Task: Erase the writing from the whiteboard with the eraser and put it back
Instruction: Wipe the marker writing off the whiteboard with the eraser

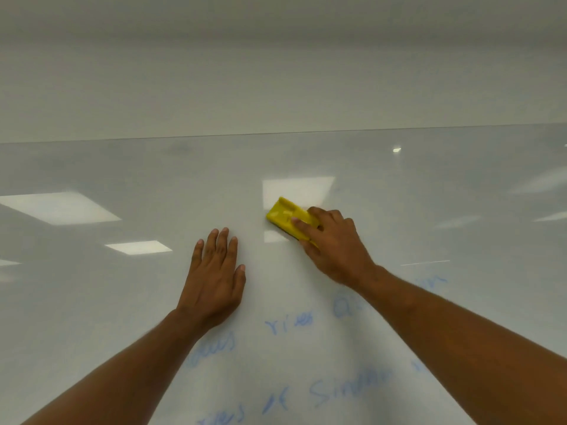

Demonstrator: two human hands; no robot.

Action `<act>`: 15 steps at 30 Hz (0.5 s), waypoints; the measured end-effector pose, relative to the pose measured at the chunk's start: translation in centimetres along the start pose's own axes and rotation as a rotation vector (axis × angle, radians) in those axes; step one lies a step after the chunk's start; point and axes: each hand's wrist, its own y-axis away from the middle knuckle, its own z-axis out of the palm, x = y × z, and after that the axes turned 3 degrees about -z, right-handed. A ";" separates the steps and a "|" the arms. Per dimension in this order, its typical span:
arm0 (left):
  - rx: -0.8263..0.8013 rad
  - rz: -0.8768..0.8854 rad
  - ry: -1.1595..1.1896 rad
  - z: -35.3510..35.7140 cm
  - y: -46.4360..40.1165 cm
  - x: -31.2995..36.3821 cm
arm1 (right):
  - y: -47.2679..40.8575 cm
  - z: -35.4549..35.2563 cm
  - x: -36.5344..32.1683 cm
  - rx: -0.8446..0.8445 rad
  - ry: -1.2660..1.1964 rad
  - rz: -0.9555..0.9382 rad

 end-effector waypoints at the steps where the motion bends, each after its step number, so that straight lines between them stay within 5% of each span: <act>1: 0.000 -0.003 -0.001 0.0 -0.1 0.4 | 0.1 -0.3 1.3 -0.016 0.007 -0.032; 6: -0.003 -0.033 -0.013 0.1 -0.1 1.2 | 0.7 -0.8 5.4 0.105 0.060 0.694; 8: -0.002 -0.047 -0.018 0.1 -0.1 1.4 | 0.4 -1.0 4.8 0.096 0.055 0.810; 10: -0.001 -0.068 -0.026 0.2 -0.1 1.9 | 0.0 -1.1 3.7 0.060 0.047 0.620; 13: 0.010 -0.097 -0.035 0.2 -0.3 2.6 | 0.4 -0.8 2.3 -0.053 -0.004 -0.044; 15: 0.016 -0.107 -0.042 0.2 -0.3 2.9 | 0.5 -0.9 3.3 -0.053 -0.007 -0.171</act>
